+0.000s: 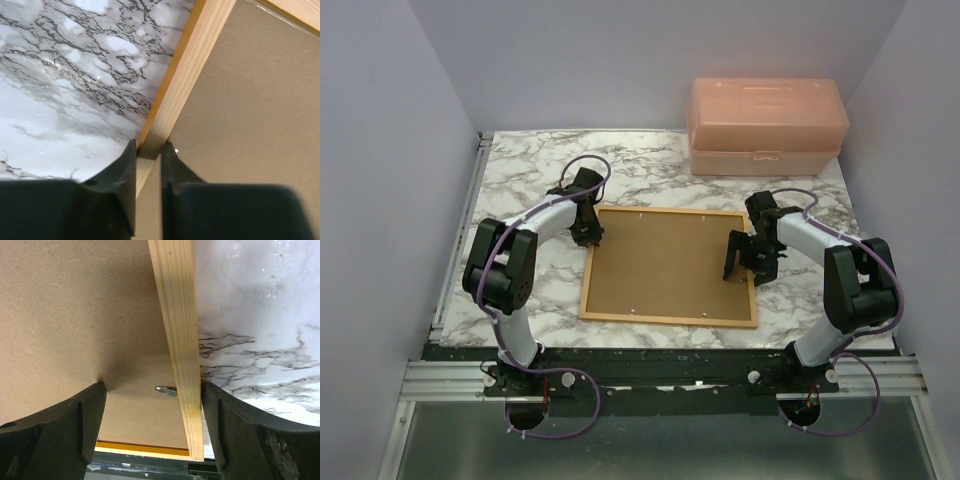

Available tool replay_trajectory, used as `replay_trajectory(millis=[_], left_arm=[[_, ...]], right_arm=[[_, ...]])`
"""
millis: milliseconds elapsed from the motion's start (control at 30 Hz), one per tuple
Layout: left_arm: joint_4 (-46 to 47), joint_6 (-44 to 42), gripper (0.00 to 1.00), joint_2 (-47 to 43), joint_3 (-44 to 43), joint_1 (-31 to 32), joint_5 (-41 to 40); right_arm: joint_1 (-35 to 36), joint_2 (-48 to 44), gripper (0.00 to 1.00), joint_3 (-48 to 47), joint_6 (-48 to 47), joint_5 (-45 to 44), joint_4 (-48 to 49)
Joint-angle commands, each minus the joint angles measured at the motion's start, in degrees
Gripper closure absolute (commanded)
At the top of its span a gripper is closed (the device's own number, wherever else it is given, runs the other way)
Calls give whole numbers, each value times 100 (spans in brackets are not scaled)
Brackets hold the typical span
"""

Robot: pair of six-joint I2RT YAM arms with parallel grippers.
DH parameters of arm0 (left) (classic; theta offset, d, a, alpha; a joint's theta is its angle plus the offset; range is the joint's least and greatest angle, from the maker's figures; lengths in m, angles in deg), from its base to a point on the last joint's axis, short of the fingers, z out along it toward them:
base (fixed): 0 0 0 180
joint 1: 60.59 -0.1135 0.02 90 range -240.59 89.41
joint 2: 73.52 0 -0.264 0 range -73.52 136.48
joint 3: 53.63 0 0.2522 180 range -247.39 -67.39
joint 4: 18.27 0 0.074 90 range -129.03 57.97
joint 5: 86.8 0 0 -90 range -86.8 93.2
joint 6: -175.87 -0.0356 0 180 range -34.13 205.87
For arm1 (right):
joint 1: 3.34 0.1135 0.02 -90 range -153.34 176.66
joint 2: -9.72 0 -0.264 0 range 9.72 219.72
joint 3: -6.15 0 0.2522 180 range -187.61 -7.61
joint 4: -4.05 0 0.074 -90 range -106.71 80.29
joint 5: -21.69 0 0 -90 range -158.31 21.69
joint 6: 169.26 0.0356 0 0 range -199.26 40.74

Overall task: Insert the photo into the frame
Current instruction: Install the photo frame at the center of the board.

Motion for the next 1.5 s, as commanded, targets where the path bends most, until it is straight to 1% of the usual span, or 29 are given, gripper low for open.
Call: replay_trajectory(millis=[0, 133, 233, 267, 300, 333, 400, 467, 633, 700, 733, 800, 933, 1033, 1200, 1333, 1467], left_arm=[[136, 230, 100, 290, 98, 65, -2], [207, 90, 100, 211, 128, 66, 79], [319, -17, 100, -16, 231, 60, 216], [323, -54, 87, -125, 243, 58, 244], [290, -73, 68, -222, 248, 61, 244], [217, -83, 51, -341, 228, 61, 242], [45, -100, 35, -608, 199, 58, 140], [-116, -182, 30, -882, 174, 62, 47], [-561, -549, 25, -1625, 136, 67, -51], [-606, -655, 24, -2019, 275, 67, 28], [-592, -688, 24, -2210, 375, 75, 106], [-526, -721, 21, -2662, 613, 106, 265], [-280, -633, 18, -3548, 1230, 195, 607], [-3, -481, 16, -4129, 1652, 272, 1013], [385, -196, 9, -4859, 2196, 637, 1308], [516, -105, 7, -5093, 2338, 1085, 1255], [651, -106, 7, -5136, 2409, 1490, 1247]], right_arm=[[25, 155, 17, 143, 4, 408, 253], [29, 132, 18, 178, 19, 445, 253], [23, 121, 17, 208, 39, 474, 236], [26, 115, 17, 224, 49, 487, 235], [28, 104, 17, 238, 61, 486, 235], [26, 86, 17, 249, 62, 495, 243], [22, 75, 17, 259, 60, 550, 244], [22, 65, 17, 261, 89, 618, 274], [37, 105, 17, 272, 221, 960, 497], [74, 162, 12, 245, 292, 1108, 608], [114, 203, 11, 200, 352, 1150, 657], [261, 347, 8, 41, 429, 1204, 714], [618, 681, 8, -472, 585, 1209, 754], [939, 971, 8, -963, 693, 1158, 741], [1346, 1350, 7, -1664, 764, 895, 501], [1357, 1060, 6, -1521, 712, 573, 351], [1357, 610, 7, -962, 624, 449, 180]])
